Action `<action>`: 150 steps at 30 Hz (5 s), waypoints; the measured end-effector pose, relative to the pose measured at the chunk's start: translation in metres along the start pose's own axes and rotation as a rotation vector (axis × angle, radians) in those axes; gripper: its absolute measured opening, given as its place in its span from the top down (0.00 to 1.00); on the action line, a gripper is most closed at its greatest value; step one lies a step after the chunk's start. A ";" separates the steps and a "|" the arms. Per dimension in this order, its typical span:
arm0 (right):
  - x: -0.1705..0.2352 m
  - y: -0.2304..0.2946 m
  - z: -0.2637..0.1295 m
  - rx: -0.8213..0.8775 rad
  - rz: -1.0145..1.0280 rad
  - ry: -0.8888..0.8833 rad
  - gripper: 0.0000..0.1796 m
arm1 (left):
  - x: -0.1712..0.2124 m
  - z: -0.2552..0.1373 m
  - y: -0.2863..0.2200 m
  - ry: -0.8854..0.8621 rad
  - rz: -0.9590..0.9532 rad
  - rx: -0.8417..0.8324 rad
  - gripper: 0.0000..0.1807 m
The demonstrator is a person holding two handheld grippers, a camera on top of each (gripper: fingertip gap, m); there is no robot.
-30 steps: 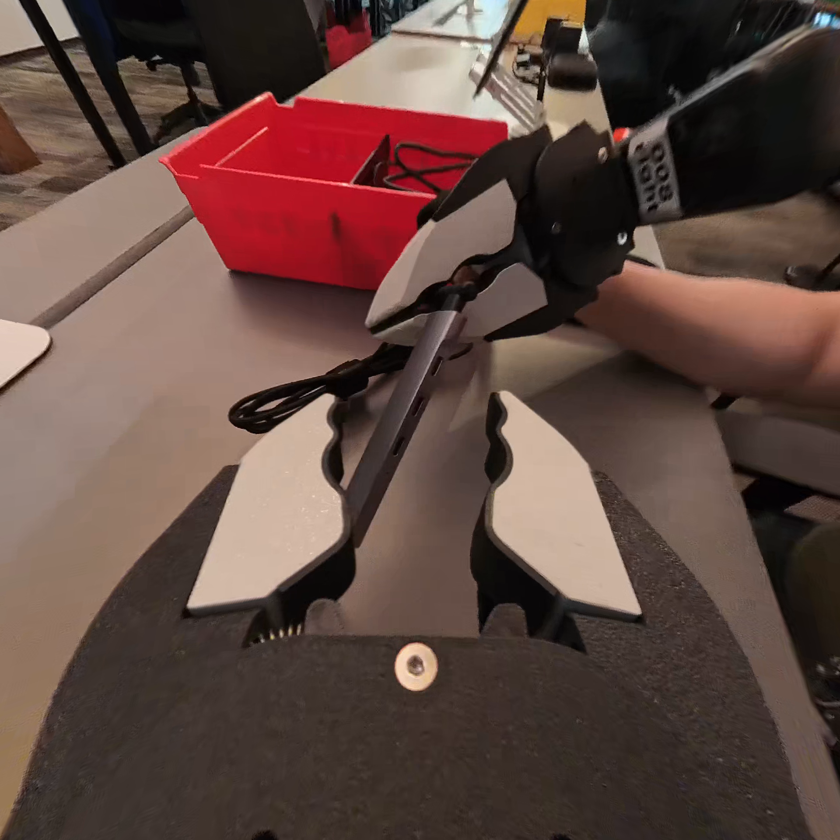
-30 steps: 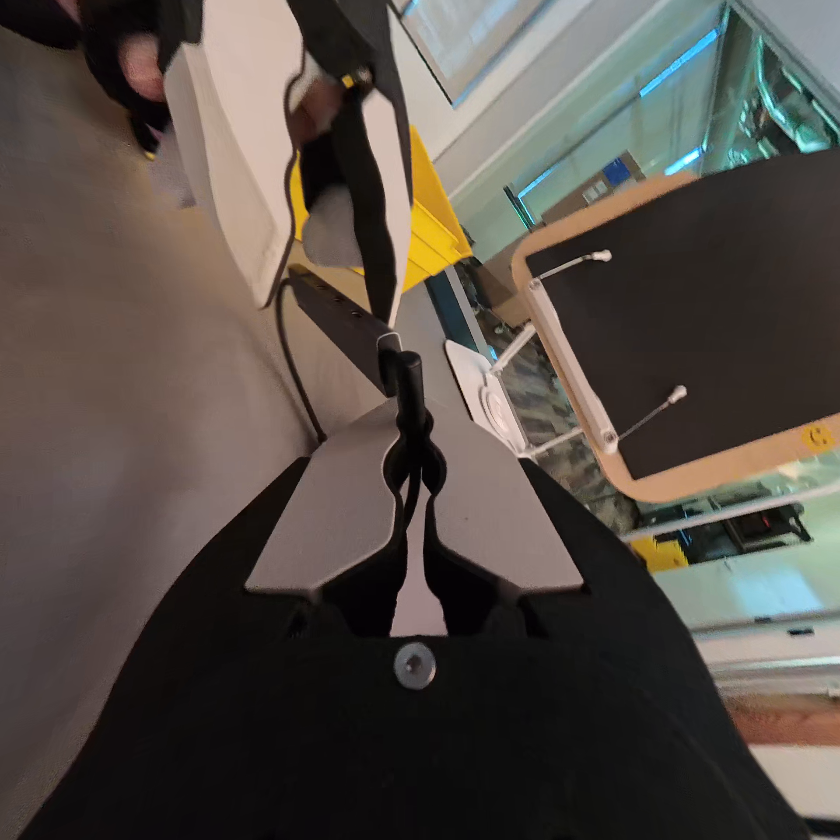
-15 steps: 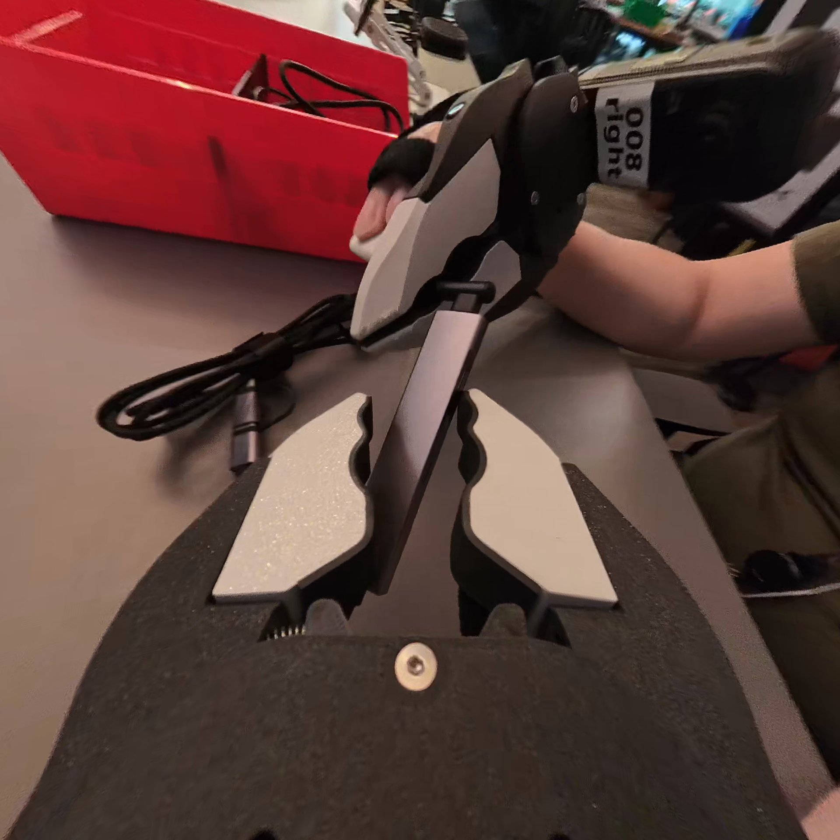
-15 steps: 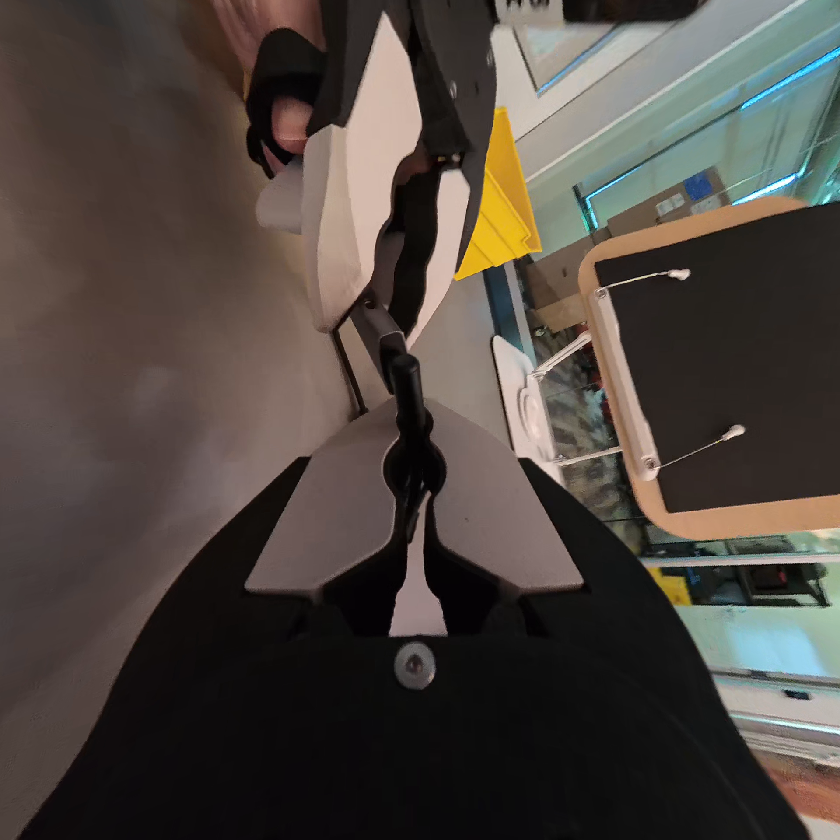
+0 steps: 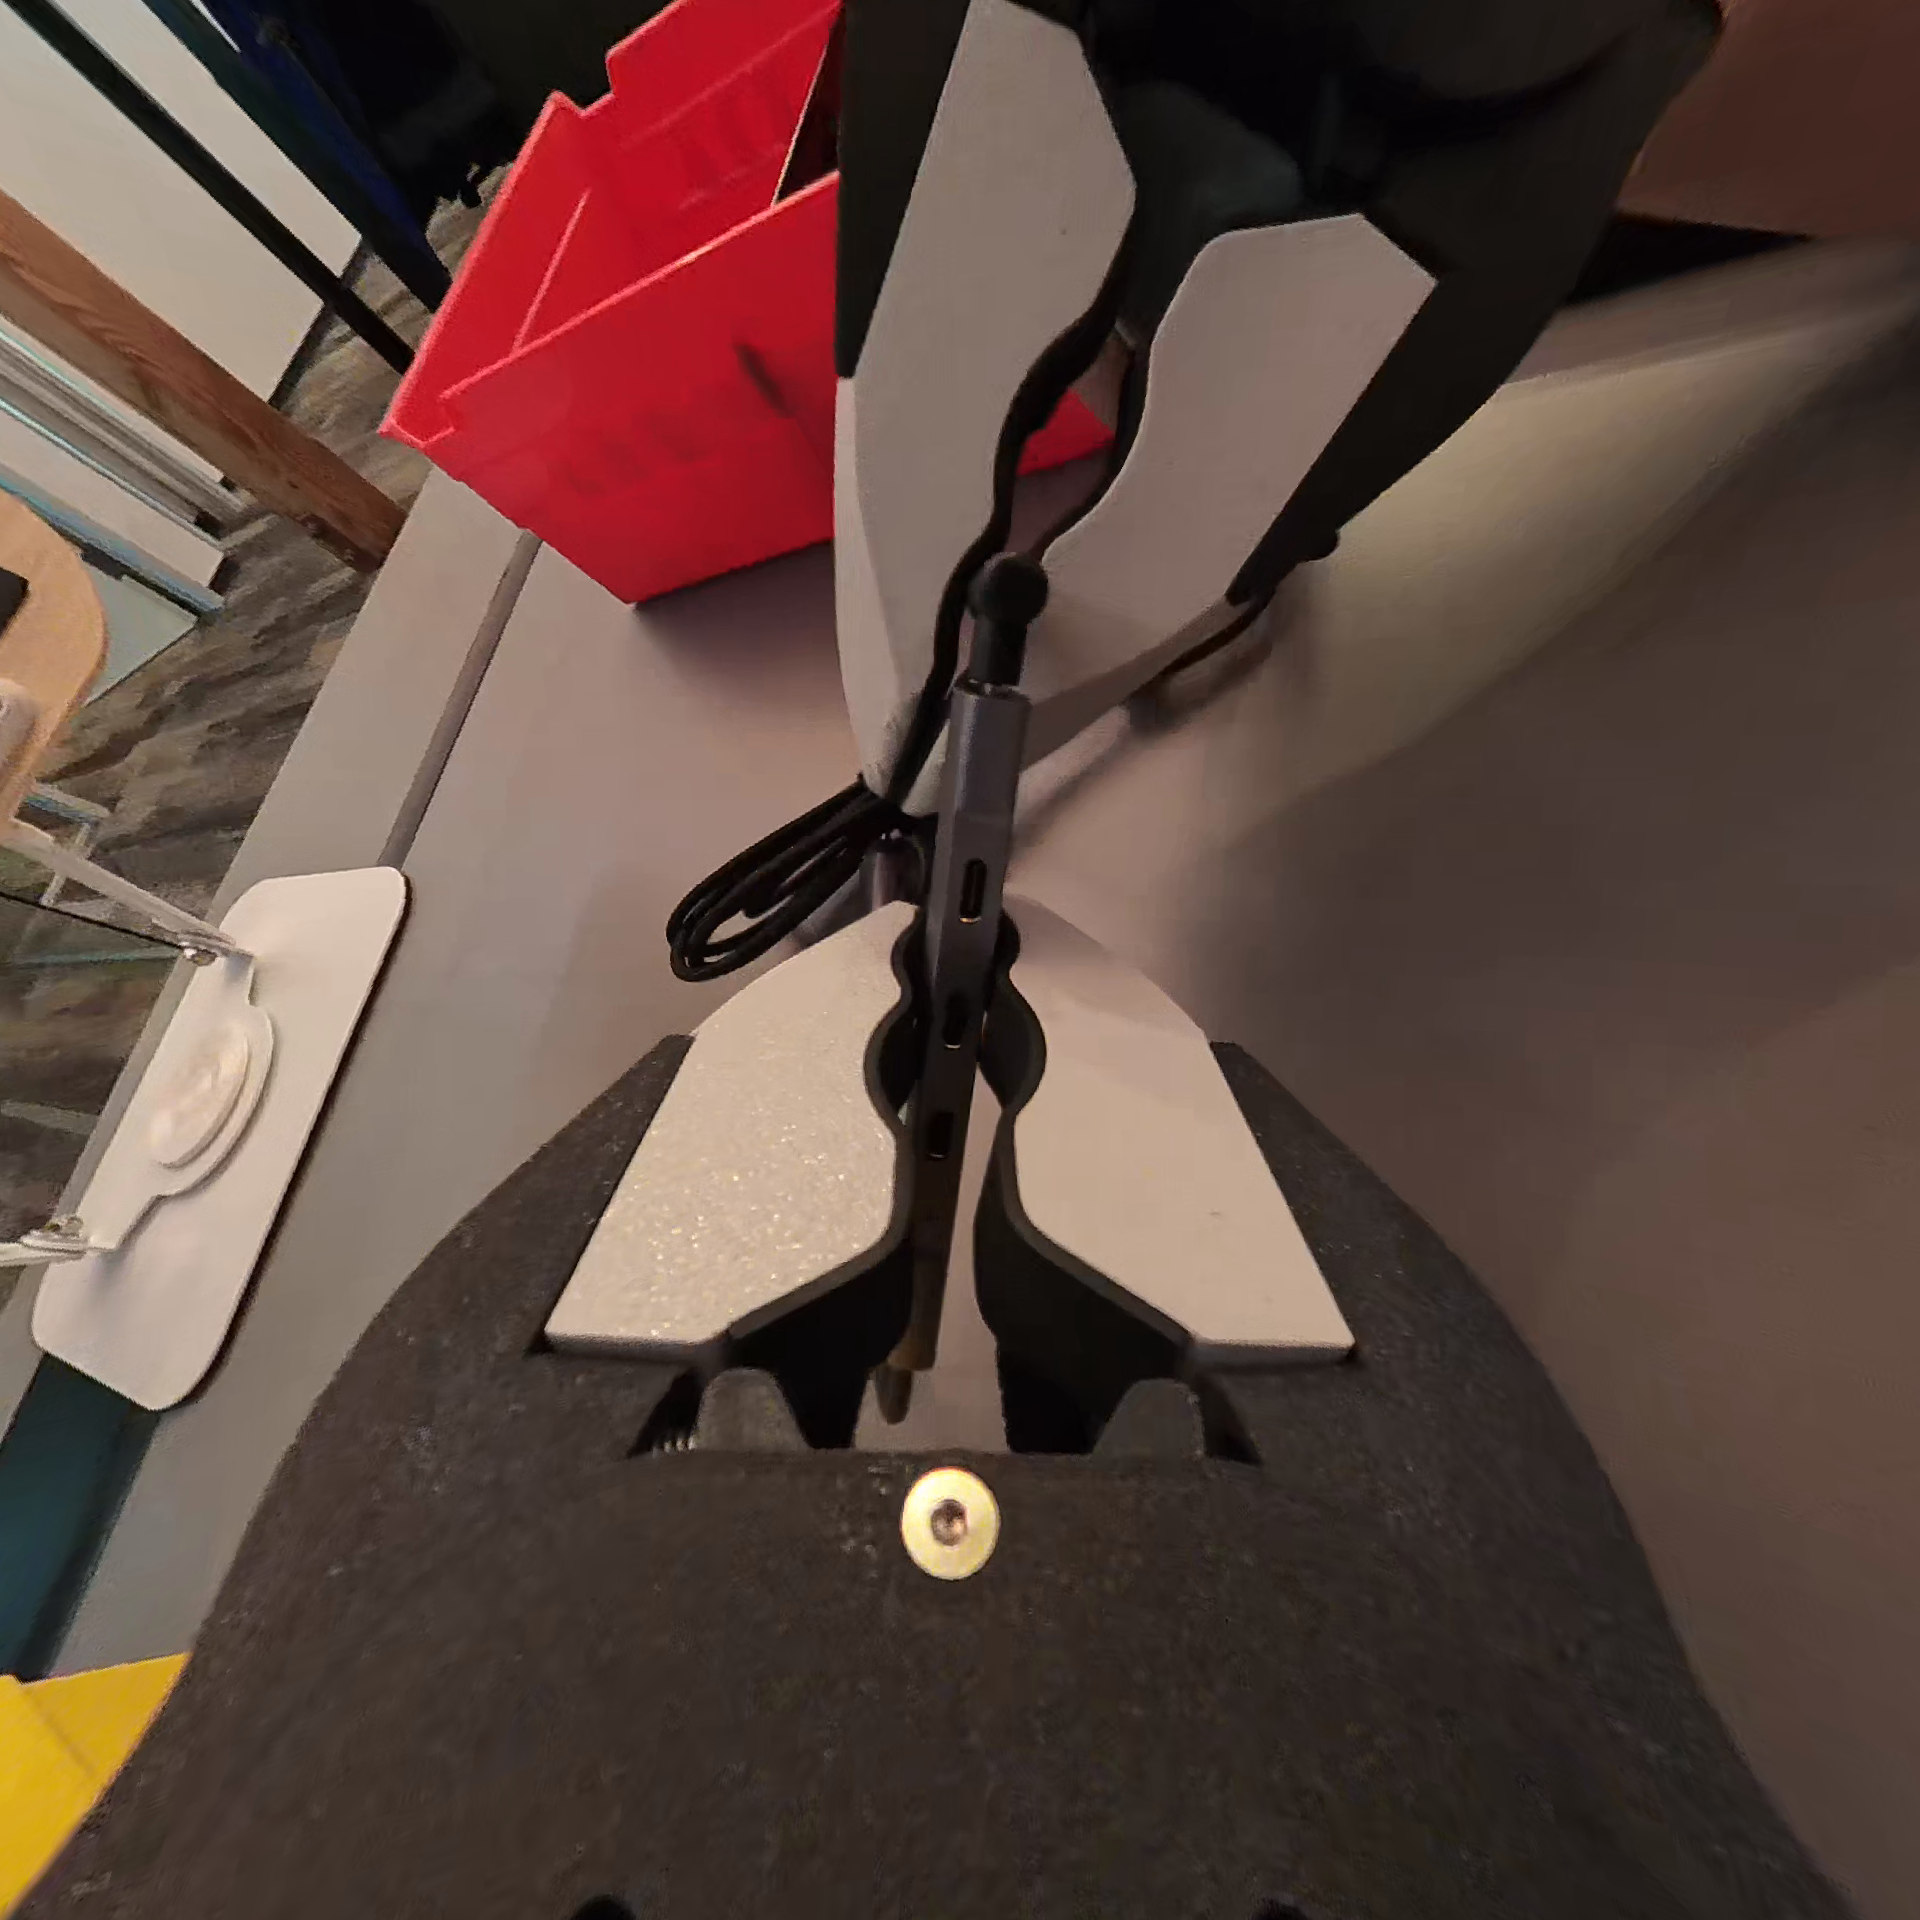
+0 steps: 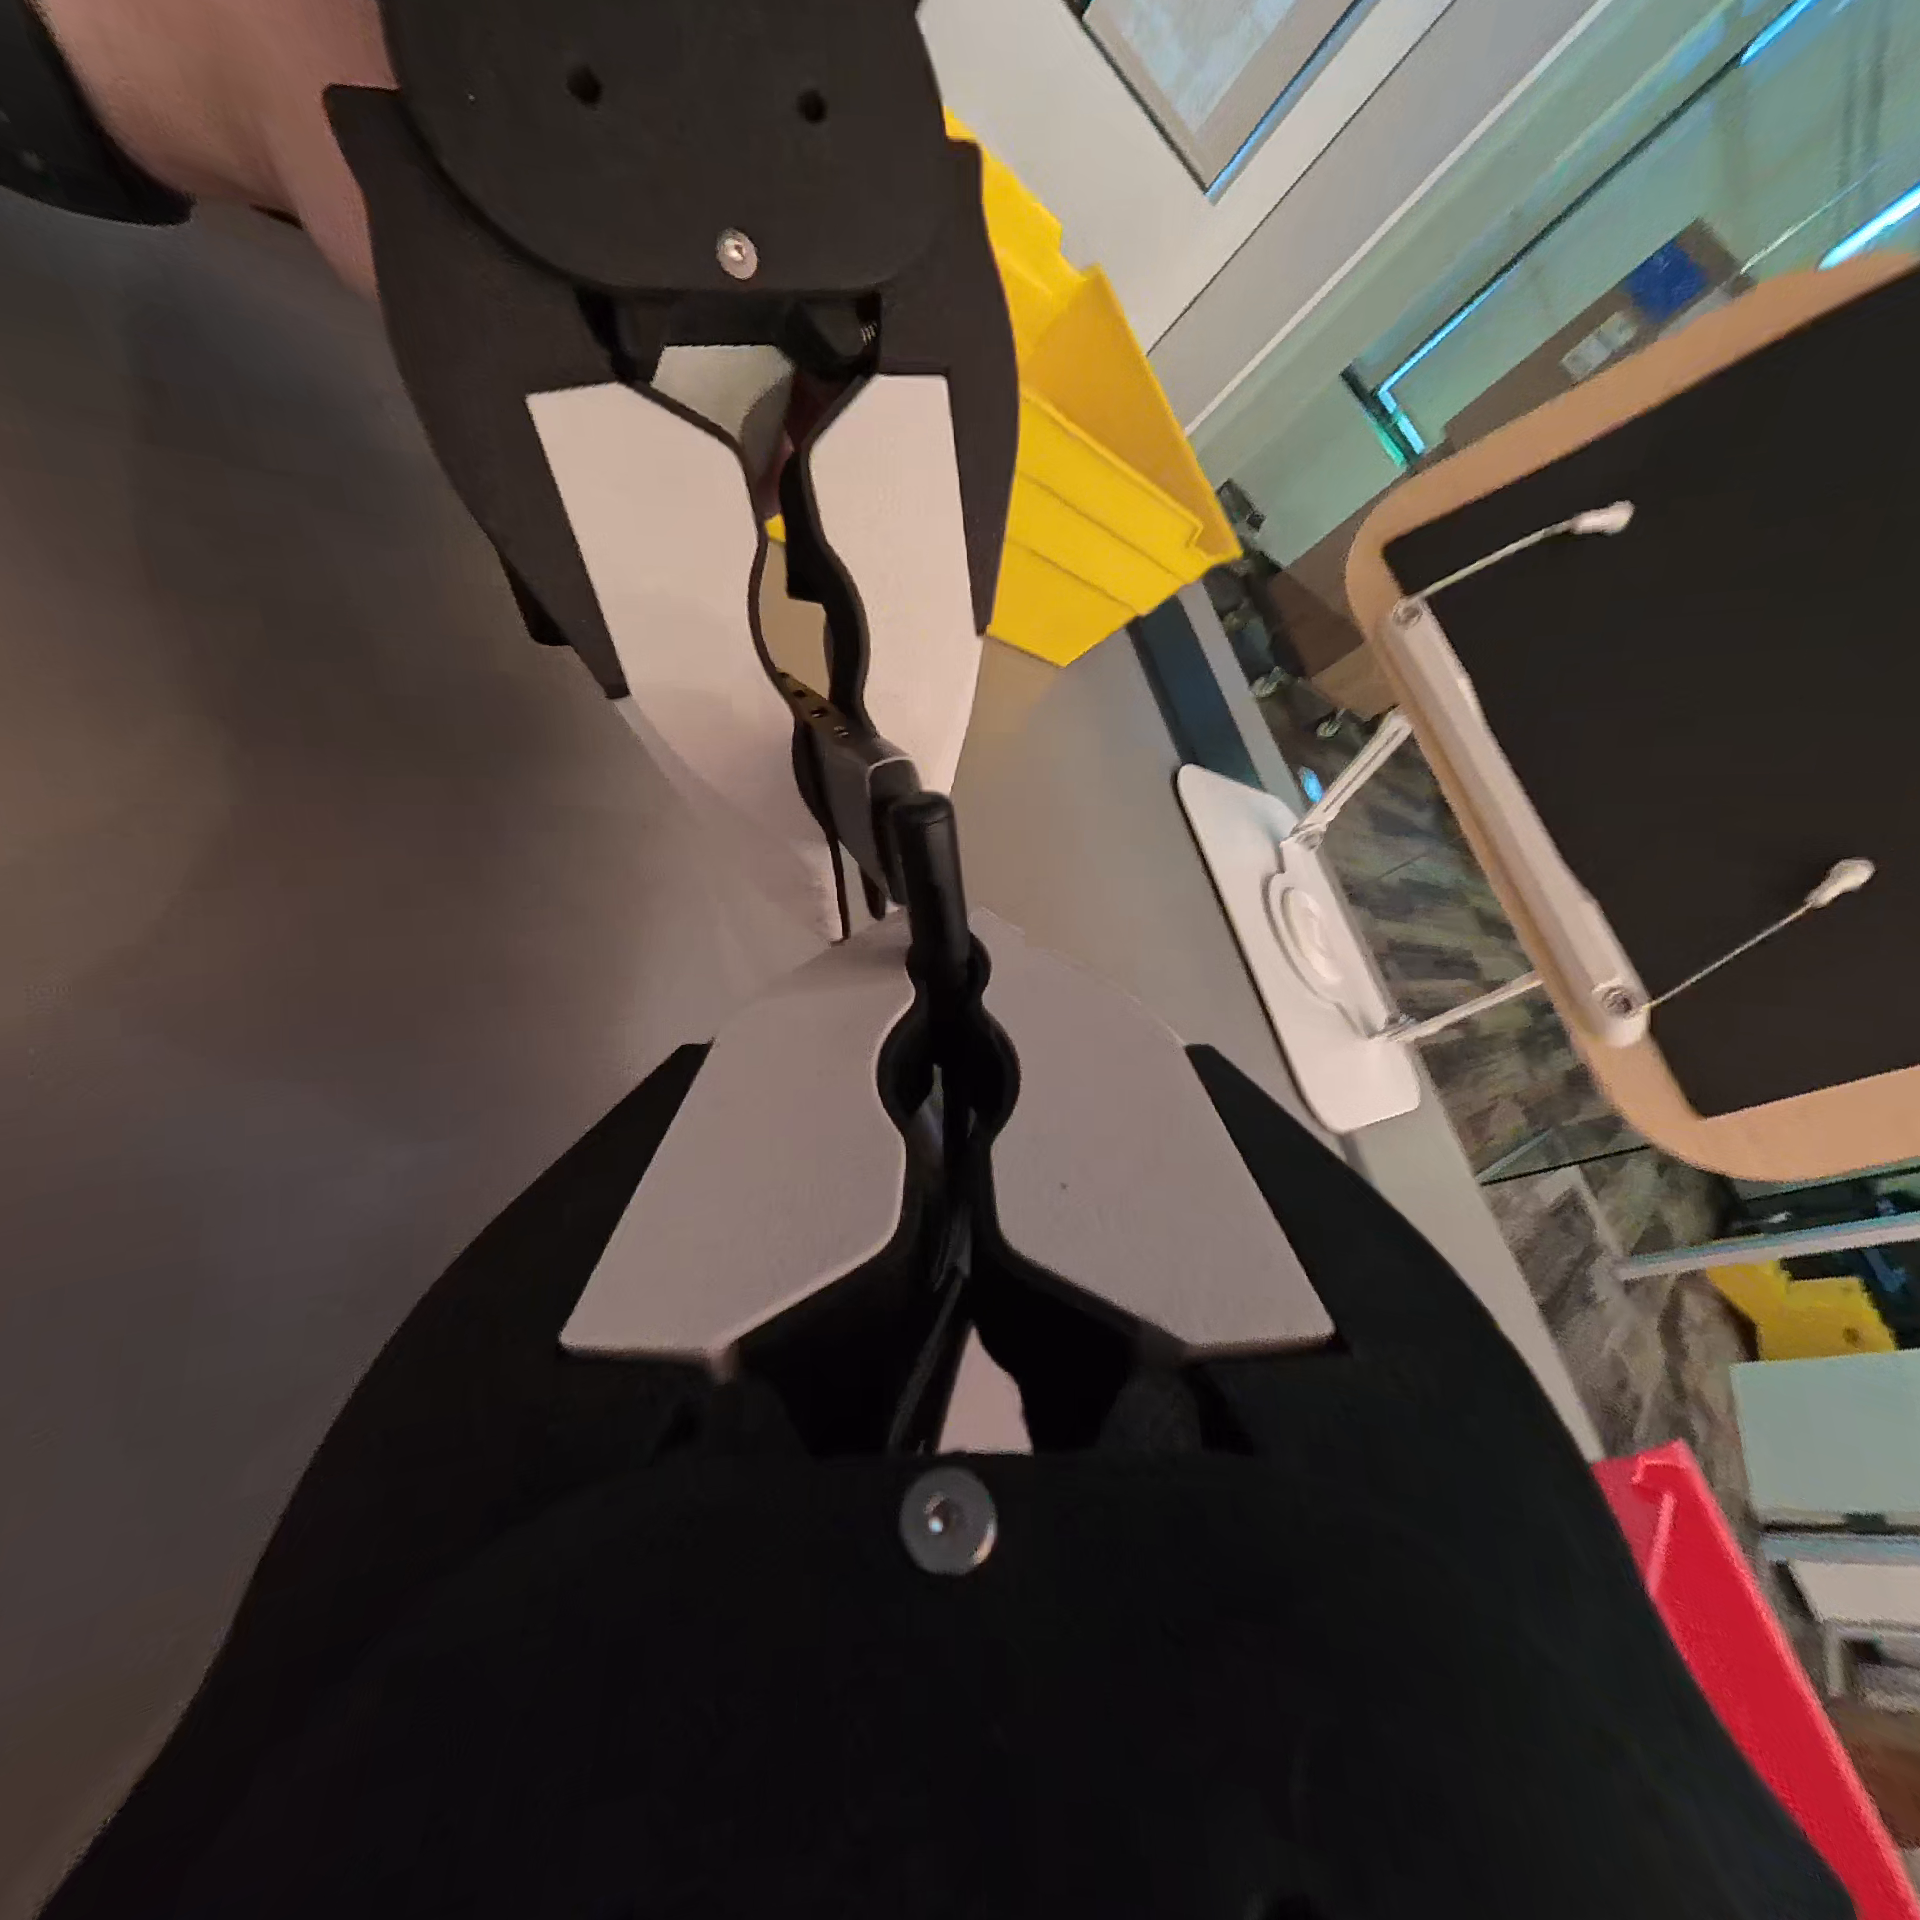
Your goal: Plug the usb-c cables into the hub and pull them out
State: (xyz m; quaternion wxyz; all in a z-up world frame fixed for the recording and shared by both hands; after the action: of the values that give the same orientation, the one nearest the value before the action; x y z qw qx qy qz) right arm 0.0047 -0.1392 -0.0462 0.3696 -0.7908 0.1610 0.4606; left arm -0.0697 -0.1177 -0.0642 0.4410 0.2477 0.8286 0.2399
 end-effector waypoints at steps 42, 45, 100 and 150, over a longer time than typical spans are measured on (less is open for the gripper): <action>0.002 0.016 0.017 0.107 -0.226 0.198 0.94 | 0.020 0.025 0.005 0.170 0.231 -0.222 0.95; 0.000 0.014 0.013 0.105 -0.207 0.142 0.89 | 0.020 0.025 0.008 0.136 0.250 -0.239 0.96; -0.006 -0.014 0.005 0.730 -0.626 0.043 0.95 | 0.010 0.027 0.075 -0.410 -1.435 0.189 0.73; 0.023 -0.019 0.036 0.718 -0.693 0.243 0.95 | 0.031 0.064 0.081 -0.782 -1.732 0.293 0.95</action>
State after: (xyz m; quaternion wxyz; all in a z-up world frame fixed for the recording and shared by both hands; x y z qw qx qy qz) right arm 0.0063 -0.0980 -0.0682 0.7276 -0.6686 0.0790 0.1315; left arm -0.0144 -0.0249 -0.0648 0.6748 -0.3353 0.5402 -0.3746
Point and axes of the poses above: each gripper's, where its closed fingertips meet, z out along the fingers, x out of its underside, y = z × x across the jaws, the point moved 5 cm from there along -z, back along the fingers, and after that the axes turned 15 degrees about z, right-handed, at the moved point
